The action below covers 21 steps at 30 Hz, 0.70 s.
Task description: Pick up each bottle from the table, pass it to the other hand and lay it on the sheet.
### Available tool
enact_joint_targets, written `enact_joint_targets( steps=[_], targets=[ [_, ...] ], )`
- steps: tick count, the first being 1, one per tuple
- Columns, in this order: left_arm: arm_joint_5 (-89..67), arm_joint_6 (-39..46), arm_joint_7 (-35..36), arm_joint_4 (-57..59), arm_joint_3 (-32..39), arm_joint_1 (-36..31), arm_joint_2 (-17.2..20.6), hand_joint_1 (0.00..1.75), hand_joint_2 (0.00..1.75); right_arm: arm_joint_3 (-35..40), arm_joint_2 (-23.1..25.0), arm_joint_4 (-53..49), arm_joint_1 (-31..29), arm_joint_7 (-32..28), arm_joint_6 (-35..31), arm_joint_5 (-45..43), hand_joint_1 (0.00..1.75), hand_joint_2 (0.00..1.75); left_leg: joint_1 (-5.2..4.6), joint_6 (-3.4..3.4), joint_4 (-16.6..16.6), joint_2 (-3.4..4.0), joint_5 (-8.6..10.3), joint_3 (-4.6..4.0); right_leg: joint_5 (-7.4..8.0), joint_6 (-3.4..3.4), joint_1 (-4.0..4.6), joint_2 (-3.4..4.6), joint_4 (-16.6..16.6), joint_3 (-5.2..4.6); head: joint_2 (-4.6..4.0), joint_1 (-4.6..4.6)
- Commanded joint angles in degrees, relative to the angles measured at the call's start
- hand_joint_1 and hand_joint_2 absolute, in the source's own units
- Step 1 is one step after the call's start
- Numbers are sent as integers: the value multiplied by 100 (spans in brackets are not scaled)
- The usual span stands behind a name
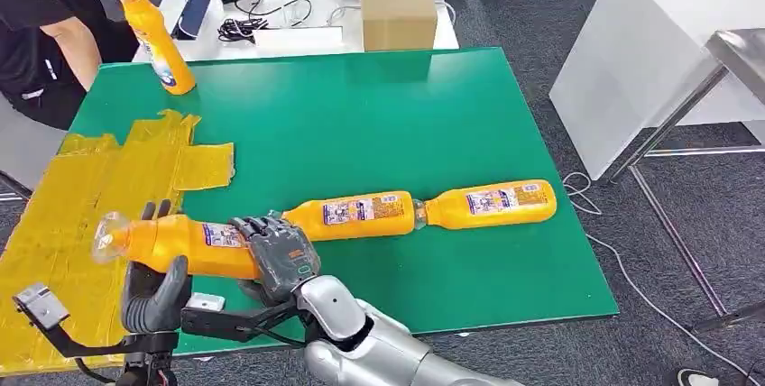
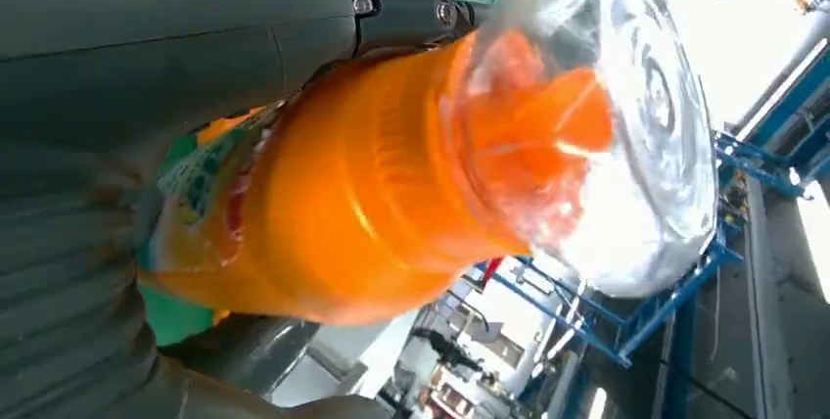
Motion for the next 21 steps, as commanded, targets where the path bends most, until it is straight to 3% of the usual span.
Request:
enact_joint_targets(
  steps=[1,10,11,12,13,21],
  targets=[
    [9,27,74,71,83,-164,128,0,175,821,-75,213,-270,80,241,280,175,175,4,-7,0,2,-5,13,-4,0,4,2,-1,14,0,0],
    [22,20,95,109,78,-167,134,0,175,838,-74,226,-335,53,385,140,175,175,3,-6,-2,-8,-2,12,-4,1,2,-8,-3,15,0,0],
    [24,2,95,115,79,-159,140,23,175,842,-73,244,-369,44,371,46,175,175,3,-6,-2,-7,-1,10,-2,0,2,-6,-4,13,0,0],
    [26,-5,94,114,79,-154,136,166,175,840,-81,239,-382,38,359,19,175,175,2,-7,-2,-5,-2,13,-3,0,1,-5,-3,15,0,0],
    [31,-20,69,105,82,-148,126,175,175,842,-87,230,-391,35,348,0,175,175,1,-6,-2,-4,-2,12,-4,0,1,-4,-2,14,0,0],
    [27,-54,21,129,82,-148,108,175,175,839,-76,244,-406,62,334,-140,175,175,2,-7,-2,-7,-4,16,-6,0,2,-7,-3,19,0,0]
  ],
)
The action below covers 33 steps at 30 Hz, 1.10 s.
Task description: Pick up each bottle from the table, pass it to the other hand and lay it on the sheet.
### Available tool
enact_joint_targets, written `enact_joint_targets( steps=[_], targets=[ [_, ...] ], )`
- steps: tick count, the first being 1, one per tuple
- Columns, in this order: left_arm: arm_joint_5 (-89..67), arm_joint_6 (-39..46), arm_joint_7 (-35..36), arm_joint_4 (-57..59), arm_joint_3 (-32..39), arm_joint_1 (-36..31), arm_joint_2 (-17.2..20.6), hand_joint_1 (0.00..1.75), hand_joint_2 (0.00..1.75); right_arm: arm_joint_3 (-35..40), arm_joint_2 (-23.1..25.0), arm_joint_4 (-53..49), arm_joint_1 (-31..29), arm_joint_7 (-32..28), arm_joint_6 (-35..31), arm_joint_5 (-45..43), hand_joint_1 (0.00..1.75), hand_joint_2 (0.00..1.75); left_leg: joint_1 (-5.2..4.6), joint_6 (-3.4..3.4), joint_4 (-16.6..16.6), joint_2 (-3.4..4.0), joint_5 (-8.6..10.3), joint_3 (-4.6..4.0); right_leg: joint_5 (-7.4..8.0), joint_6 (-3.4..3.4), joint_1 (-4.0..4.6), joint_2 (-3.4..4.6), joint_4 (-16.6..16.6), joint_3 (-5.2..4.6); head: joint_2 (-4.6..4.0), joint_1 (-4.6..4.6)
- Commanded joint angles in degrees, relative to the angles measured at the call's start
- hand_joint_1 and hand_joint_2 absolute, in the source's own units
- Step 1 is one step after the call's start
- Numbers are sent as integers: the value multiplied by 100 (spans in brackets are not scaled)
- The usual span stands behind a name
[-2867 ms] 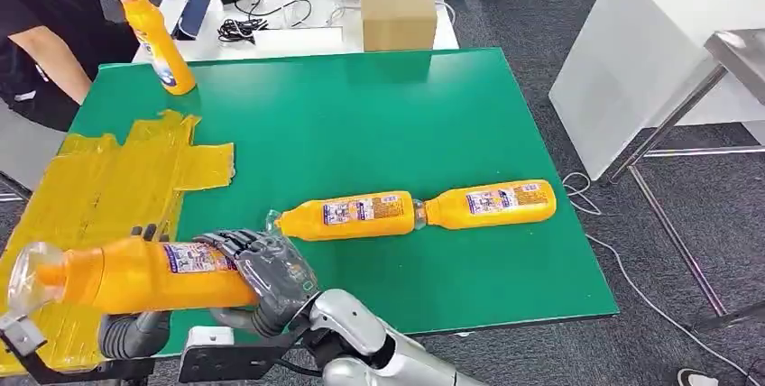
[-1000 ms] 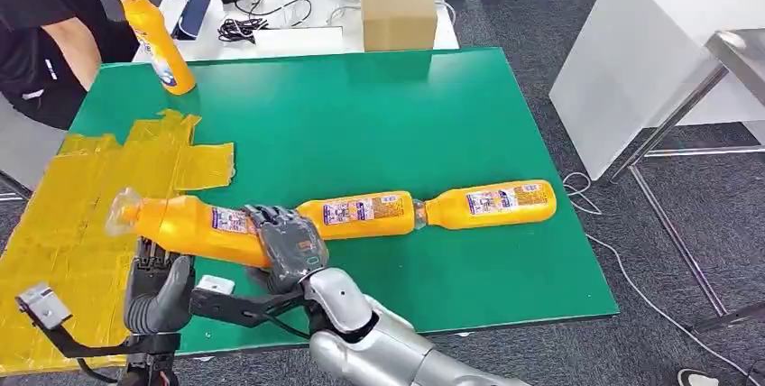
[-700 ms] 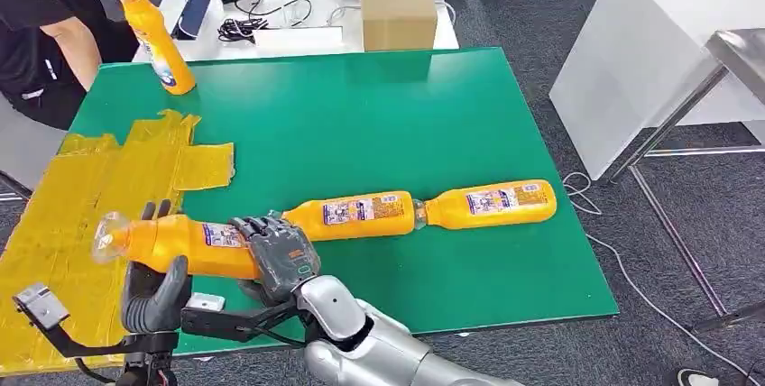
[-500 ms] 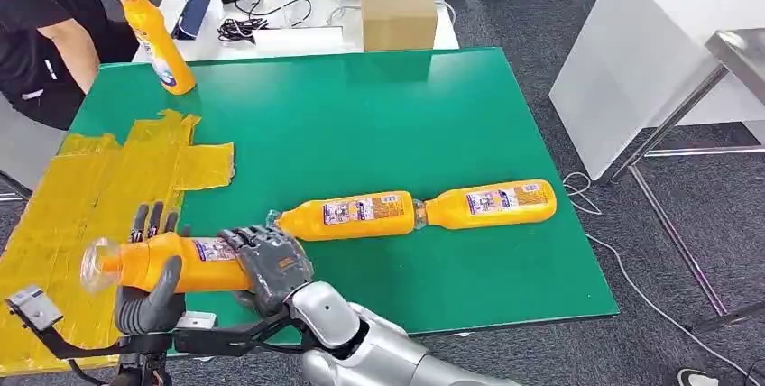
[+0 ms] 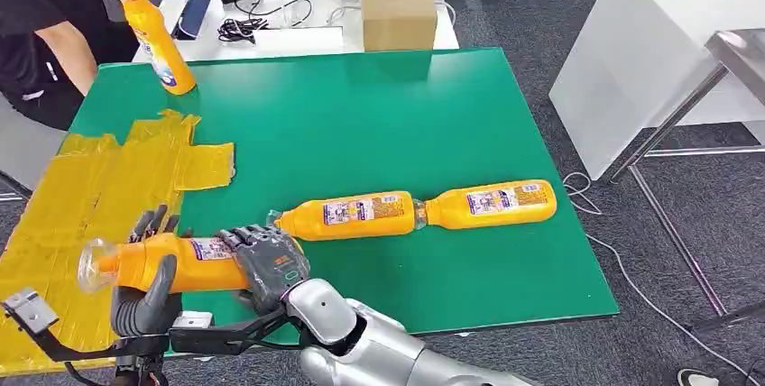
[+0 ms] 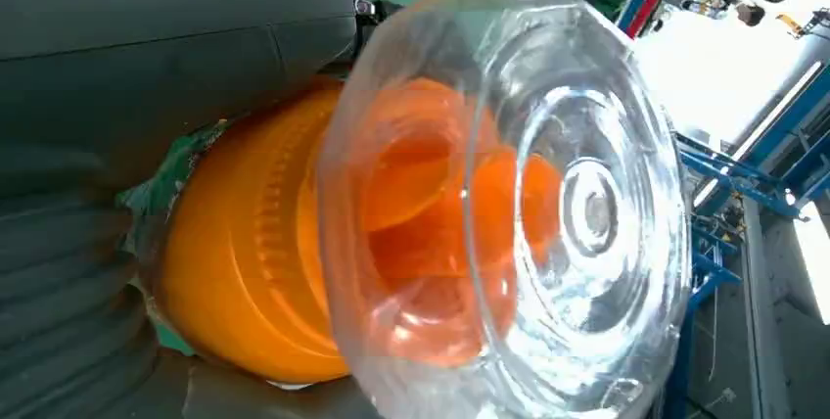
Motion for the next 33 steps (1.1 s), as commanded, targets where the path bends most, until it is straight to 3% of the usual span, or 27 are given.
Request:
enact_joint_targets(
  steps=[1,11,12,13,14,19,26,33],
  targets=[
    [3,-42,-24,150,-96,-196,84,175,175,405,-65,256,-212,-65,64,-166,175,175,2,-6,-3,-8,-2,11,-4,0,1,-8,-3,13,0,0],
    [22,-48,-65,155,-53,-173,66,175,175,248,-145,291,-182,-24,-68,-309,175,175,0,-5,-4,-7,-1,12,-3,2,-1,-7,-3,14,0,0],
    [24,-48,-69,150,-41,-173,65,175,175,208,-189,250,-169,-27,-197,-275,120,175,4,-6,-3,-9,-2,15,-3,2,3,-9,-6,20,0,0],
    [26,-55,-72,145,-28,-177,67,175,175,167,-248,227,-166,8,-337,-189,0,175,4,-7,-2,-10,-3,15,-4,1,3,-10,-6,20,0,0],
    [24,-38,-88,133,6,-173,56,175,175,53,-323,152,-115,16,-414,-197,0,0,2,-6,-4,-13,-1,15,-5,2,2,-14,-6,21,0,0],
    [-100,15,-117,20,205,-125,80,175,175,-522,-618,-218,287,6,-687,43,0,0,7,-7,-6,-24,-2,22,-5,3,6,-25,-15,33,0,0],
    [-183,16,-115,113,311,-125,83,175,175,-745,-619,-177,402,-99,-846,48,0,0,2,-6,-4,-11,-1,12,-3,0,2,-10,-6,17,0,0],
    [-1578,770,-538,270,241,-447,206,175,175,-1009,-735,-404,606,-236,-1065,118,0,0,1,-5,-4,-14,2,9,-2,1,1,-13,-5,12,0,0]
  ],
)
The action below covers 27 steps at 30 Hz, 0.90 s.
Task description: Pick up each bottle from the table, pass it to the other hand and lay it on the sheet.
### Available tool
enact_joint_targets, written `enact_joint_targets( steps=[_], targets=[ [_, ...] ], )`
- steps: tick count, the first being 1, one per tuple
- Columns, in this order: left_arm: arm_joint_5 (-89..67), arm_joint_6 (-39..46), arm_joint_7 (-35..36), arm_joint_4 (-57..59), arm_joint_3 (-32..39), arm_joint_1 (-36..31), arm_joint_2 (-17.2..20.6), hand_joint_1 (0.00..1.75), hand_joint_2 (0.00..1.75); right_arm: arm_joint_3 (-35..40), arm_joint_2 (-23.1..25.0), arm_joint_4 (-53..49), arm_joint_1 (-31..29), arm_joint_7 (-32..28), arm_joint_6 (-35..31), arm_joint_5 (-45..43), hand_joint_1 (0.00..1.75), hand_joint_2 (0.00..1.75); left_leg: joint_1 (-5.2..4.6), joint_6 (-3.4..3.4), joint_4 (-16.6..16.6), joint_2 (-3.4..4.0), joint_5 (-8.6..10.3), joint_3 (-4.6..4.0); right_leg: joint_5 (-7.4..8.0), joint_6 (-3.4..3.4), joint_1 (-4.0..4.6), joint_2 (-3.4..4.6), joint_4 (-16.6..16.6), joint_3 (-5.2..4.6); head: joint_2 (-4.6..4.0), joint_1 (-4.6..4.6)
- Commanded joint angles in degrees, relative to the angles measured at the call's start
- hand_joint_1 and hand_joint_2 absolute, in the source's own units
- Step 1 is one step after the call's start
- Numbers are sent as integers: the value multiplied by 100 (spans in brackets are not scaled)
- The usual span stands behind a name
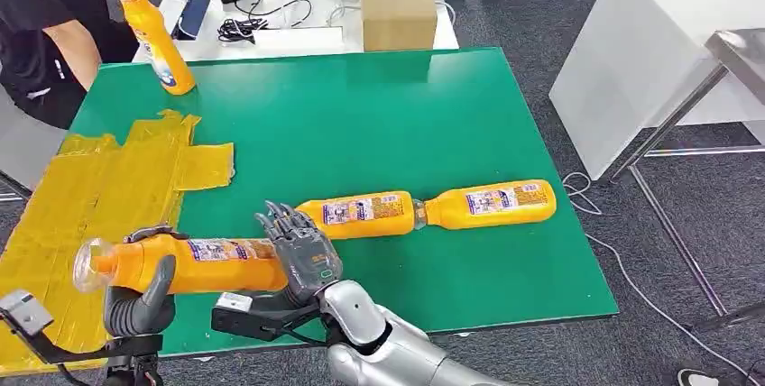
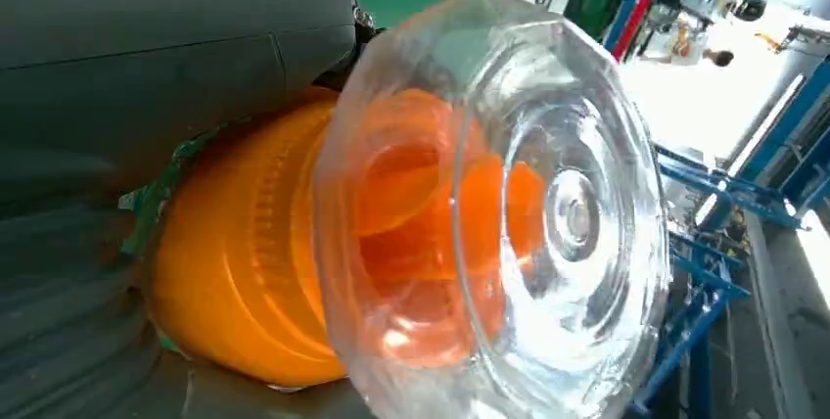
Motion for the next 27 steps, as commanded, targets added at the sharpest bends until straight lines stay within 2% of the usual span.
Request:
enact_joint_targets(
  steps=[1,4,5,10,12,16,20,25,27],
  targets=[
    [-1437,811,-444,332,67,-501,239,175,175,-390,-367,-356,178,-109,-198,45,0,0,3,-7,-3,-20,0,13,-5,1,2,-20,-5,20,0,0],
    [-3014,1716,-589,484,-44,-890,412,175,175,-619,-645,-1016,488,-161,-223,120,0,0,3,-3,-3,-28,5,3,-3,1,2,-28,-5,12,0,0],
    [-3927,2253,-602,573,-38,-1048,510,175,175,-732,-749,-1331,630,-199,-207,138,0,0,4,-4,-3,-49,7,4,-7,2,3,-50,-7,20,0,0],
    [-4860,2774,-605,692,41,-1246,588,175,175,-900,-905,-1833,841,-257,-41,175,0,0,0,-3,-3,-25,5,4,-2,1,0,-23,-4,12,0,0],
    [-6101,3432,-536,827,10,-1350,701,175,175,-1053,-967,-2114,984,-260,46,272,0,0,1,-3,-2,-25,4,5,-2,2,1,-22,-5,14,0,0],
    [-6104,3441,-535,835,12,-1369,703,175,175,-1068,-992,-2160,1006,-266,54,284,0,0,0,-5,-2,-22,3,8,-4,1,0,-19,-3,15,0,0],
    [-8555,4221,102,1283,-188,-1436,909,175,175,-1258,-1160,-2384,1123,-184,133,360,0,0,0,-5,-5,-23,4,12,-2,1,-1,-20,-6,19,0,0],
    [-8586,4258,115,1373,-220,-1448,907,175,175,-1290,-1190,-2418,1144,-185,138,360,0,0,-2,-3,-3,-14,3,9,-2,2,-2,-13,-4,13,0,0],
    [-9176,4288,380,1589,-305,-1443,980,175,175,-1348,-1164,-2479,1183,-183,217,338,0,0,-1,-4,-3,-14,2,10,-2,2,-2,-12,-5,14,0,0]
  ],
)
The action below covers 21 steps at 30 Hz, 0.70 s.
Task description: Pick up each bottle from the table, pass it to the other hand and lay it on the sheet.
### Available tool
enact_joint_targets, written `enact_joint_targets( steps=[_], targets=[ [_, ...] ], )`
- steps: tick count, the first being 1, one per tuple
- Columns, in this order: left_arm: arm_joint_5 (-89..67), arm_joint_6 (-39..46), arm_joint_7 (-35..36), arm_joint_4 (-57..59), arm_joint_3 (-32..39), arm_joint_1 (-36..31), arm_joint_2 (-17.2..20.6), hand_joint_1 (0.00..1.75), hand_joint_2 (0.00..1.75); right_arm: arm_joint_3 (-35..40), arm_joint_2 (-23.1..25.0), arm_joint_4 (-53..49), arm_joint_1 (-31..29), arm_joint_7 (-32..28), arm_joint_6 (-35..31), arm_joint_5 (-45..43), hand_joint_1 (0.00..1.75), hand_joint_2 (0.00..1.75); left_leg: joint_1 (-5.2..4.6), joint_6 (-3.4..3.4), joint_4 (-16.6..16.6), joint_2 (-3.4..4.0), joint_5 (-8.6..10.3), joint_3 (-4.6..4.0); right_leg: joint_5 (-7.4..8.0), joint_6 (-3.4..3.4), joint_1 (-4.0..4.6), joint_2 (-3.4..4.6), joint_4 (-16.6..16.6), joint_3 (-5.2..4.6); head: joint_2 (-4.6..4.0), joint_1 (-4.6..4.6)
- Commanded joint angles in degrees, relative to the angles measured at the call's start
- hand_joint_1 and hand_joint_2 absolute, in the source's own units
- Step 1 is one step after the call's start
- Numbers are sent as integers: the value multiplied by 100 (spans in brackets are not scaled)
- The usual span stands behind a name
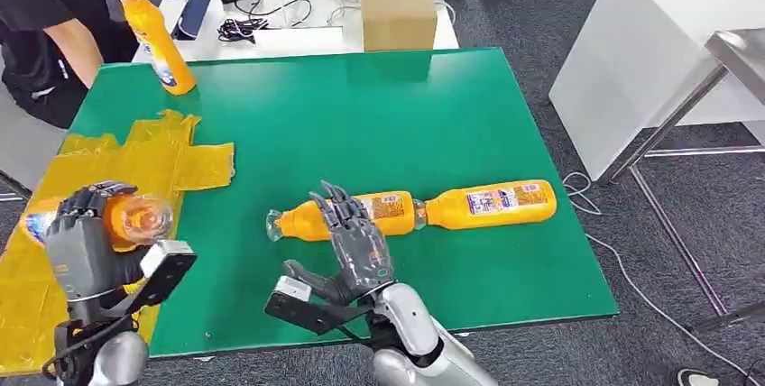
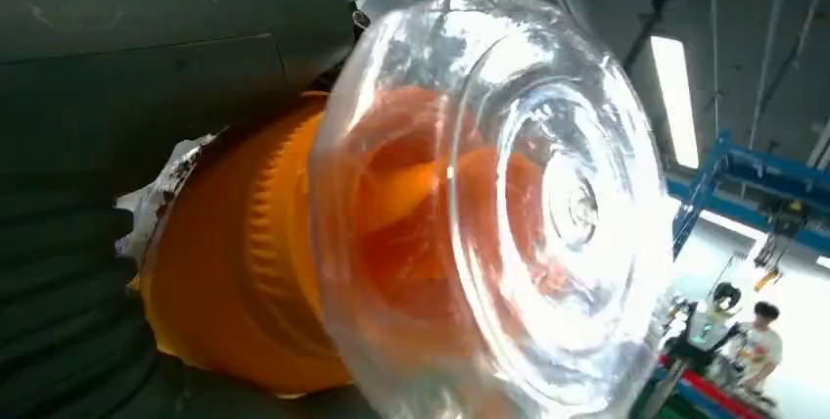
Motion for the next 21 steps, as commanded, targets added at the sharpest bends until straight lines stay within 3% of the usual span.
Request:
enact_joint_targets(
  steps=[1,7,11,16,17,18,19,20,21],
  targets=[
    [-961,86,462,1097,-373,-286,341,175,175,-252,-275,-337,72,28,213,-26,0,0,1,-6,-3,-14,-2,15,-5,1,1,-15,-5,20,0,0],
    [-1609,-339,829,2230,-825,-376,465,175,175,-394,-342,-552,182,206,480,224,0,0,-4,-4,-13,-15,3,21,-3,0,-4,-17,-10,25,0,0],
    [-1827,-796,1003,2591,-1065,-367,508,175,175,-667,-192,-808,501,531,704,1009,0,0,-2,-3,-7,-10,1,9,-3,0,-2,-12,-6,11,0,0],
    [-1238,-1586,743,3188,-1172,-553,488,175,175,-929,-338,-762,415,517,992,1351,0,0,1,-6,-5,-11,0,15,-4,1,0,-13,-7,21,0,0],
    [-1095,-1688,641,3237,-1189,-556,506,161,175,-950,-340,-711,394,484,1042,1400,0,0,-3,-3,-6,-10,3,8,-2,1,-3,-12,-5,12,0,0],
    [-802,-1933,643,3316,-1082,-572,453,0,175,-961,-340,-660,386,468,1078,1456,0,0,-1,-5,-7,-13,3,14,-2,1,-2,-16,-8,20,0,0],
    [-795,-1946,643,3324,-1078,-583,465,0,175,-971,-343,-635,394,468,1077,1451,0,0,-1,-4,-7,-7,3,11,0,1,-2,-8,-7,15,0,0],
    [-839,-1944,688,3335,-1096,-590,477,0,0,-975,-328,-609,396,467,1080,1454,0,175,0,-7,-8,-8,3,17,1,0,-1,-9,-8,23,0,0],
    [-932,-1951,709,3334,-1169,-592,511,0,0,-963,-329,-565,362,456,1105,1473,0,175,-1,-6,-8,0,1,19,2,0,-1,0,-8,22,0,2]
  ],
)
